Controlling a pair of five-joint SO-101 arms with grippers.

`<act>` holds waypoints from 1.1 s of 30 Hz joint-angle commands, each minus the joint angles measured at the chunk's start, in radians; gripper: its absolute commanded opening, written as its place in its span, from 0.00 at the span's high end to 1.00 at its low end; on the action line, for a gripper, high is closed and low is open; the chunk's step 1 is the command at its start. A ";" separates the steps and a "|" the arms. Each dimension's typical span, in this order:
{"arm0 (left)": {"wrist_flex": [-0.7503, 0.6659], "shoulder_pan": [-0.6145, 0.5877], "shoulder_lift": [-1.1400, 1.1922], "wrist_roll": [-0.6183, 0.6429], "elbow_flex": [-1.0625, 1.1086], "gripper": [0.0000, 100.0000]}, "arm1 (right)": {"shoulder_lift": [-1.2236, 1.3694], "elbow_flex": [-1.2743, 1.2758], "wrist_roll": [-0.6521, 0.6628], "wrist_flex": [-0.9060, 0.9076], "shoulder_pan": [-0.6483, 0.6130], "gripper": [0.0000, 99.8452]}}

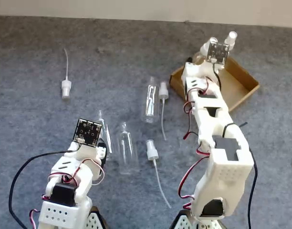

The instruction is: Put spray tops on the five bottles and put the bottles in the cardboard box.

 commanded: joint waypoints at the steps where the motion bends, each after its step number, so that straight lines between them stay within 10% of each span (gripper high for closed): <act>1: -0.005 0.013 -0.015 -0.011 0.022 0.99 | -0.013 -0.064 -0.011 -0.111 0.007 0.80; 33: -0.005 0.013 -0.015 -0.011 0.022 0.99 | 0.005 0.038 -0.005 -0.143 -0.015 0.80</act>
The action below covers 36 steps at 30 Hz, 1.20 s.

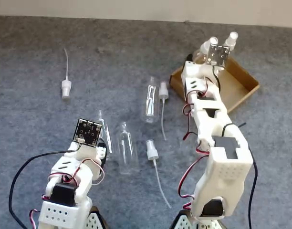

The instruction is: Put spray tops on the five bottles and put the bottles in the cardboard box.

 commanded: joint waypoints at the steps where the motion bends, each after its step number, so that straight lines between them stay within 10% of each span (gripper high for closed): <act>1: -0.005 0.013 -0.015 -0.011 0.022 0.99 | 0.002 0.010 -0.005 -0.024 -0.015 0.80; 36: -0.006 0.013 -0.015 -0.011 0.022 0.99 | -0.096 0.064 -0.005 -0.022 -0.028 0.72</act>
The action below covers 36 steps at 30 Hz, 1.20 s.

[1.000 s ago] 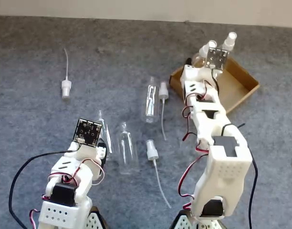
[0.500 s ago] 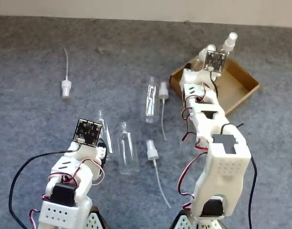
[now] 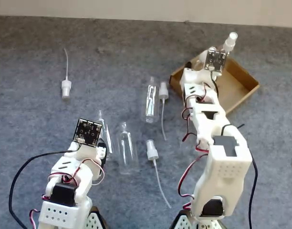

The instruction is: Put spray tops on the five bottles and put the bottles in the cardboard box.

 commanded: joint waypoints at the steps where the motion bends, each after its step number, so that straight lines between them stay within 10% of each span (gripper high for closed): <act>1: -0.006 0.013 -0.015 -0.011 0.022 0.99 | -0.108 0.018 0.002 -0.007 -0.028 0.71; 16: -0.006 0.008 -0.015 -0.011 0.022 0.99 | -0.151 0.073 0.117 -0.001 -0.036 0.68; 36: -0.003 0.008 -0.015 -0.011 0.022 0.99 | -0.625 0.073 0.118 0.682 -0.036 0.68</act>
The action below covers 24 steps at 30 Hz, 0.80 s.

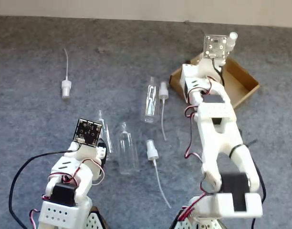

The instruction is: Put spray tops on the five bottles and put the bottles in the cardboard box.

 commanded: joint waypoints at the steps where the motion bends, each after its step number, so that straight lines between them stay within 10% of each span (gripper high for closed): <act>1: -0.003 0.008 -0.015 -0.011 0.022 0.99 | -0.136 -0.007 0.015 0.134 0.002 0.68; 24: -0.005 0.002 -0.015 -0.012 0.022 0.99 | -0.504 -0.007 0.020 0.917 -0.013 0.68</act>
